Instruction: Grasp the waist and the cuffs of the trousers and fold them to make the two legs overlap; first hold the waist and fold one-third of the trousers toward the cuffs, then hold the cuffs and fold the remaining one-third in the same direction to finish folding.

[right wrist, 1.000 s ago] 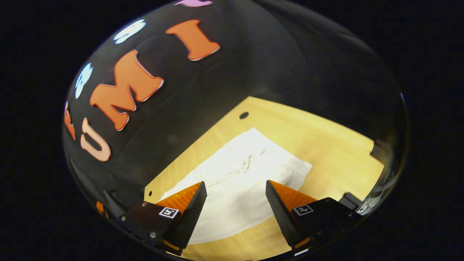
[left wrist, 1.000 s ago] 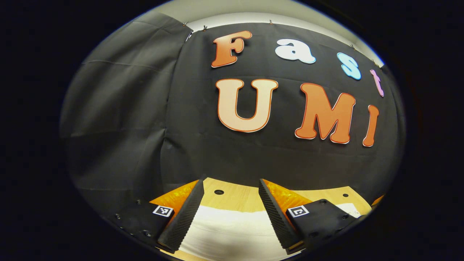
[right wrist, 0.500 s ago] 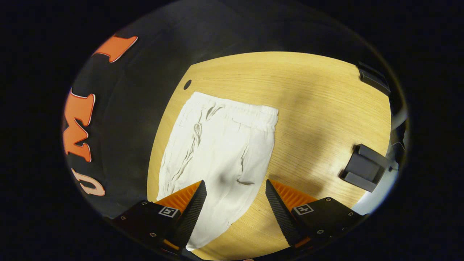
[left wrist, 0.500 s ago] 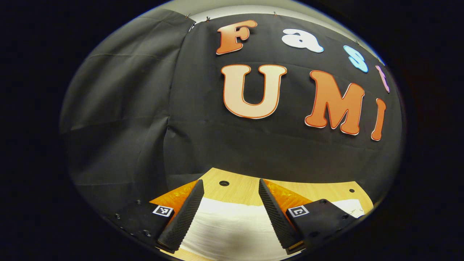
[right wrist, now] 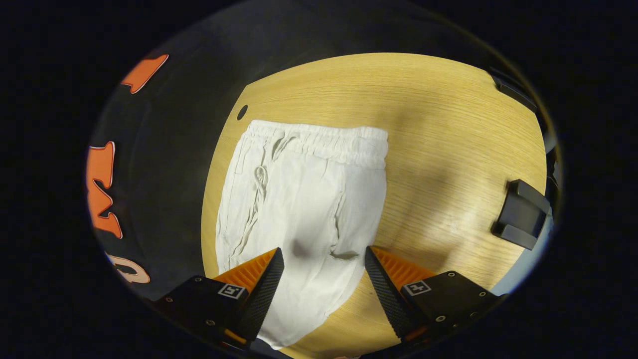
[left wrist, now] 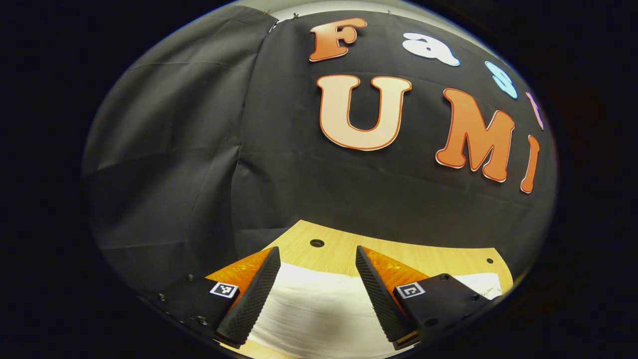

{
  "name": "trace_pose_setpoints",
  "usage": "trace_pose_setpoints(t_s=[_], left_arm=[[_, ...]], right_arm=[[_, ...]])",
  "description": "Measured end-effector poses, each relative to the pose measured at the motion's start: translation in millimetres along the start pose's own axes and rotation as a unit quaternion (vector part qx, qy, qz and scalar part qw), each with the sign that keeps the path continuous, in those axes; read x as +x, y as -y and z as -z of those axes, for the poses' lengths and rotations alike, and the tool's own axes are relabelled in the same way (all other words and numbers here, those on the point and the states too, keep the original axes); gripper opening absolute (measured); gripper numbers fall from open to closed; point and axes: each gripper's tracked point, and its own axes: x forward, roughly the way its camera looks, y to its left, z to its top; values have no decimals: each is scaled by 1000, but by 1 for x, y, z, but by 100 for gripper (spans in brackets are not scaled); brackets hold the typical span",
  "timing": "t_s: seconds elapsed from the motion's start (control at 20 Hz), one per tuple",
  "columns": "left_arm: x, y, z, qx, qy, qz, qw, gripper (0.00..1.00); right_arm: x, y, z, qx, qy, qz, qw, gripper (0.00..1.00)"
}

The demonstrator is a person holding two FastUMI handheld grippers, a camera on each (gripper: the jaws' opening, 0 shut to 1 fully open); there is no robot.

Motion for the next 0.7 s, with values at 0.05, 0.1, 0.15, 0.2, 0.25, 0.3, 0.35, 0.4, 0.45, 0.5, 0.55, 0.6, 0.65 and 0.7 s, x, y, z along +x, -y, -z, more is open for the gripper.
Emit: trace_pose_setpoints(t_s=[0.05,0.1,0.15,0.2,0.25,0.3,0.35,0.4,0.45,0.5,0.55,0.6,0.65,0.7], left_arm=[[2,-3,0,-2,-2,-1,1000,99],[3,-4,1,-3,-4,-2,1000,99],[5,-5,0,-4,-5,-3,1000,100],[7,-6,1,-7,-6,-4,1000,99],[8,-7,1,-10,-8,-5,1000,99],[10,-9,4,-15,-12,-5,1000,99],[12,-10,7,-20,-18,-3,1000,99],[12,-12,11,-24,-25,-1,999,99],[13,-16,17,-29,-35,-4,999,99],[13,-21,25,-37,-47,-8,998,99],[13,-28,32,-50,-59,-12,997,99],[13,-34,41,-68,-72,-16,995,100],[14,-41,50,-91,-88,-19,992,100],[12,-46,62,-117,-105,-21,987,99]], right_arm=[[2,-4,-1,11,-2,-4,1000,99],[4,-8,-1,20,-7,-10,1000,99],[7,-10,0,25,-11,-11,1000,99],[9,-9,0,22,-18,-8,1000,98],[12,-10,2,16,-25,-7,1000,89],[16,-9,3,12,-30,-6,999,84],[18,-8,2,10,-31,-2,999,71],[22,-4,2,13,-29,4,999,54],[25,-1,2,18,-28,9,999,46],[25,2,2,24,-28,10,999,42],[26,2,4,32,-27,6,999,12],[27,3,4,34,-25,2,999,6],[26,4,4,32,-23,0,999,1],[25,5,4,29,-21,0,999,1]])
